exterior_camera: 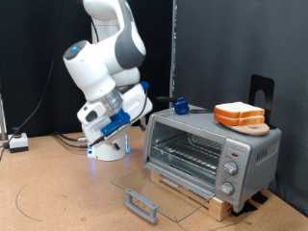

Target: Make a piece of toast with the oven

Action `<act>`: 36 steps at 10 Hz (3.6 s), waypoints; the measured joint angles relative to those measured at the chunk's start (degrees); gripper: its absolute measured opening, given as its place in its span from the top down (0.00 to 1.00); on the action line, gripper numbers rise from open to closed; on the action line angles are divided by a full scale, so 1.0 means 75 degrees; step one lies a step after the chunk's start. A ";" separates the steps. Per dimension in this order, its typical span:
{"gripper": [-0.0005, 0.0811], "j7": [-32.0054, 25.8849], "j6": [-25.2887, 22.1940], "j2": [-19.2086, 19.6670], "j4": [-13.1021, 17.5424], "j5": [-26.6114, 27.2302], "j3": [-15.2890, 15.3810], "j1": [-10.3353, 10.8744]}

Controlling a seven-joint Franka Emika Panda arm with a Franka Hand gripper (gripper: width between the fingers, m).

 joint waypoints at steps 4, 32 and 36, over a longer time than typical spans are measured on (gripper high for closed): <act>0.00 0.0466 -0.0520 -0.0841 0.0232 -0.0245 -0.0077 -0.0143; 0.00 -0.4398 -0.3100 -0.6801 -0.1135 0.0407 0.2004 0.0475; 0.00 -0.4974 -0.1353 -0.7191 -0.2273 0.0629 0.2636 0.0484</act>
